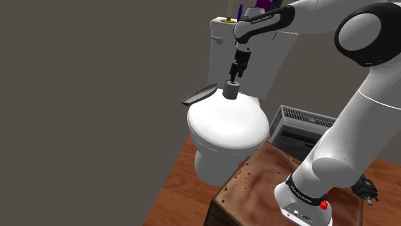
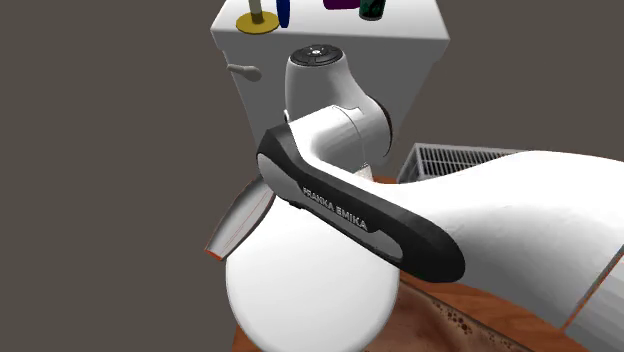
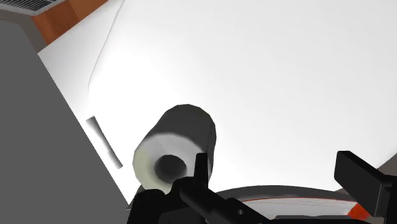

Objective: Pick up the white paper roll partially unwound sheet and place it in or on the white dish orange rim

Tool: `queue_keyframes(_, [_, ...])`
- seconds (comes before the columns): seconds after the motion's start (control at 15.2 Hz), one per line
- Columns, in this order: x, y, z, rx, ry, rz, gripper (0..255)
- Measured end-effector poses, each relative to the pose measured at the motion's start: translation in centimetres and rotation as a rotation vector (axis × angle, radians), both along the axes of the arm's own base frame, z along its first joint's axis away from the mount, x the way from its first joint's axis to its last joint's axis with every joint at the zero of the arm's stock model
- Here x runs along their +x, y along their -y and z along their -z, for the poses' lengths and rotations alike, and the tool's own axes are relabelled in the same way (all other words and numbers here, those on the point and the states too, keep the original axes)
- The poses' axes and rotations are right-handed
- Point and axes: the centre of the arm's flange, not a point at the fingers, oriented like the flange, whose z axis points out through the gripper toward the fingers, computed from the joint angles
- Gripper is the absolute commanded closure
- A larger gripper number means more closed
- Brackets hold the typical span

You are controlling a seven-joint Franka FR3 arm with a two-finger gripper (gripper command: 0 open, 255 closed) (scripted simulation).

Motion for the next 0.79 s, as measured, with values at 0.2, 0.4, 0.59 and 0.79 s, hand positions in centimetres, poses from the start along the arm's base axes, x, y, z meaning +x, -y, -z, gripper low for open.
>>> queue_keyframes(0.2, [2.8,2.3,2.0,0.006,0.0,-0.002,0])
queue_keyframes(0.4, [5.0,4.6,4.0,0.013,0.0,-0.003,0])
queue_keyframes(0.59, [7.3,7.1,5.8,0.02,-0.001,-0.006,0])
queue_keyframes(0.79, [8.1,7.8,7.8,0.022,-0.001,-0.007,0])
